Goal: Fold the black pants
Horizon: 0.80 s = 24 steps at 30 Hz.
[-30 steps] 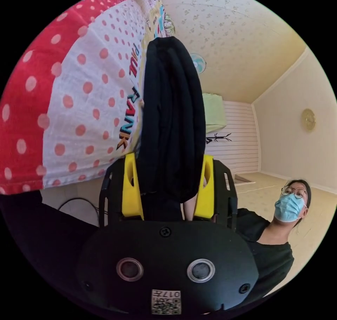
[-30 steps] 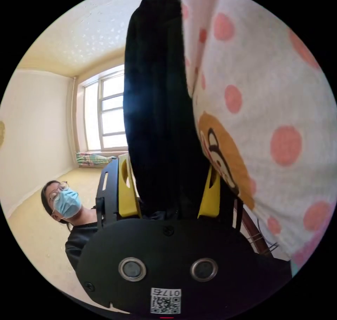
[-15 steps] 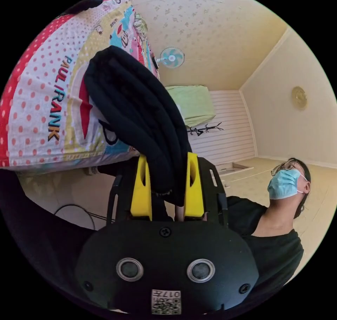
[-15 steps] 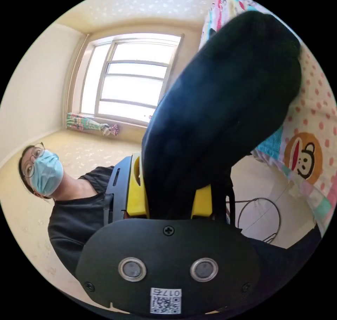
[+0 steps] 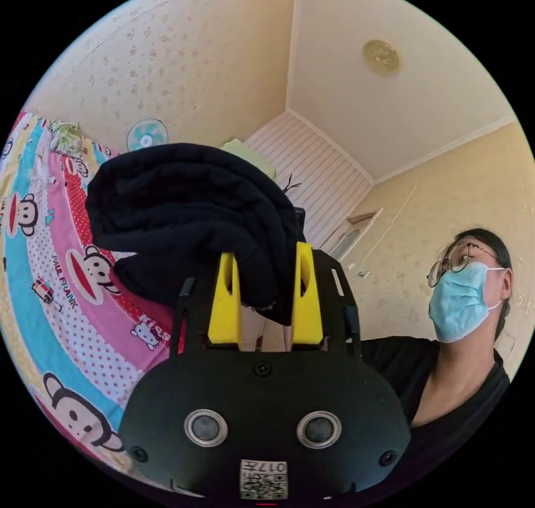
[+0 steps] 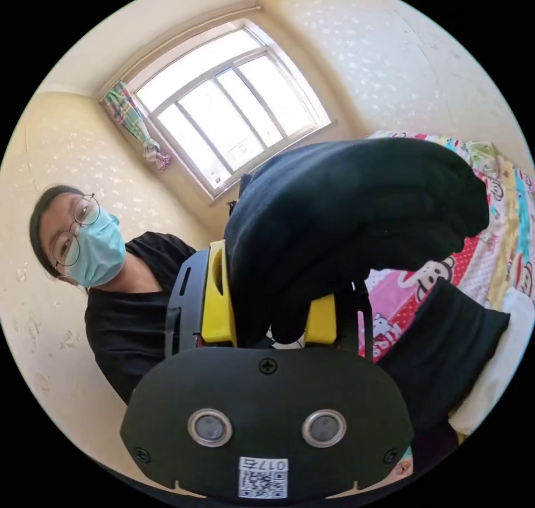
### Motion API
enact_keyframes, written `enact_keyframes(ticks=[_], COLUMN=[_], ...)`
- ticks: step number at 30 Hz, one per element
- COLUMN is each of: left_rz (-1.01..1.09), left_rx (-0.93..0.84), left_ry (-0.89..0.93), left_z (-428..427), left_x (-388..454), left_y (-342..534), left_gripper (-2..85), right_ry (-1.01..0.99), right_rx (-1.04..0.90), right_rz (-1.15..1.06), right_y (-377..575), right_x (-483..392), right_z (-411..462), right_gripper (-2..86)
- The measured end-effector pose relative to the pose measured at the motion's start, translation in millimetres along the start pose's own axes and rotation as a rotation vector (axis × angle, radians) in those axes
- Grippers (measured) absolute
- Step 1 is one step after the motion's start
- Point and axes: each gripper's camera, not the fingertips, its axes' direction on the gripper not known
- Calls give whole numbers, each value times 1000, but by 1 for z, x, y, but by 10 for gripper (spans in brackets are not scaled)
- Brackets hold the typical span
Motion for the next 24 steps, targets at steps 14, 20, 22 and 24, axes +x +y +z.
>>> enact_keyframes(ticks=[14,20,22,24], left_rz=[-449,-545,-625,-754], left_rx=[-185,-280,-304,-351], left_ry=[30,56,143,217], left_z=[149,94,56,26], left_x=[-213,-227,-251,-277], left_y=[96,47,51,75], left_gripper=[122,134,116,78], right_ry=[5,166,242,307], right_rx=[303,394,460,603], right_rz=[811,822,825,796], right_y=[292,289,298,324], right_x=[216,168,145,118], right_z=[-66,-64,-64,-60], right_gripper=[203,216,219,215])
